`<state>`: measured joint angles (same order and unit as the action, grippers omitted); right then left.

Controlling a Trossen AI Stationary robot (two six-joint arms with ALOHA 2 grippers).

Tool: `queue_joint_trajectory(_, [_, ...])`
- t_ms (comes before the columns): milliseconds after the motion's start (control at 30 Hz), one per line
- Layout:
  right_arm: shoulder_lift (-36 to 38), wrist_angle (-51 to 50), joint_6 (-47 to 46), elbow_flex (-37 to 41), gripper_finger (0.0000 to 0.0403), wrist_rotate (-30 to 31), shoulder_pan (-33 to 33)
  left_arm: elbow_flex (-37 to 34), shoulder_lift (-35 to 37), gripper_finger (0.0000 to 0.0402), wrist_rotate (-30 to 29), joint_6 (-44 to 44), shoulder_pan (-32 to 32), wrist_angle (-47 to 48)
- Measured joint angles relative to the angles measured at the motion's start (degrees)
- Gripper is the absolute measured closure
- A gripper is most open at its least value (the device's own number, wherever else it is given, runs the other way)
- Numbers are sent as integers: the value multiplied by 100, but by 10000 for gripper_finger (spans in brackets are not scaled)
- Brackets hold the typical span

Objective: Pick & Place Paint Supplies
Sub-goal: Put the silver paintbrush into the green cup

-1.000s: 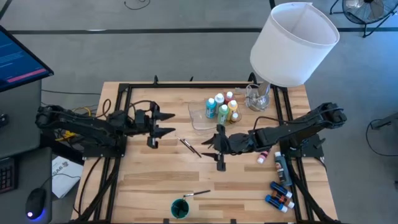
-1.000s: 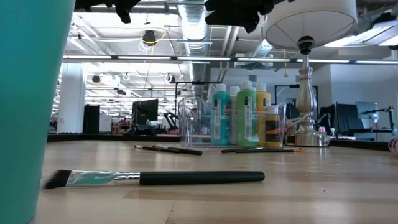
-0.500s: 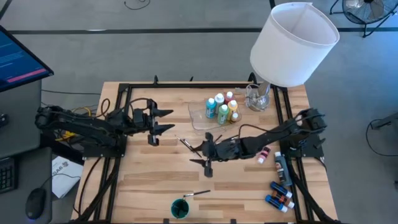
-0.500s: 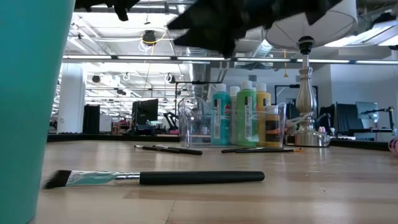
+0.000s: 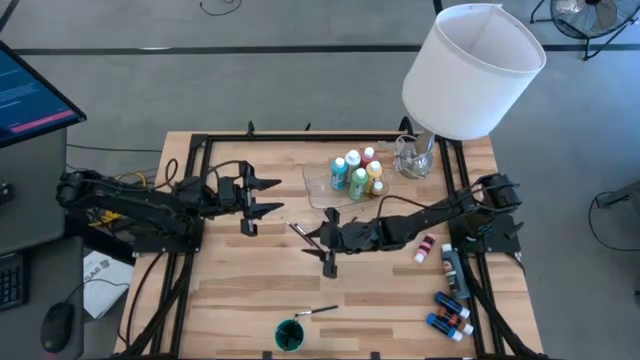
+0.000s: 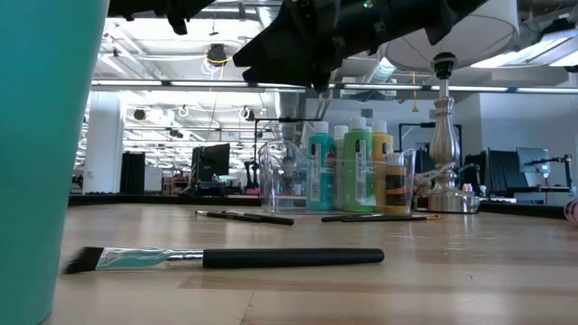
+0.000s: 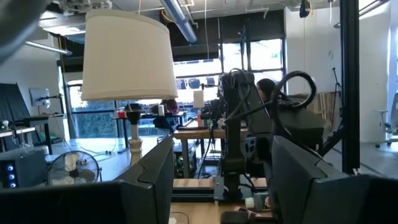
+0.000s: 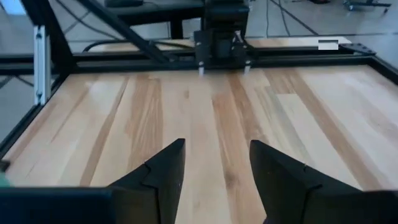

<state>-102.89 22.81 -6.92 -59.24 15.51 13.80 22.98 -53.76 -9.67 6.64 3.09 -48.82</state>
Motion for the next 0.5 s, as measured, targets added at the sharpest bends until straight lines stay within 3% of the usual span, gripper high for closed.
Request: queue_joint_trajectory(500, [-2, -176, -2, 0, 231, -48, -45, 0, 1, 238, -2, -261, 5, 146])
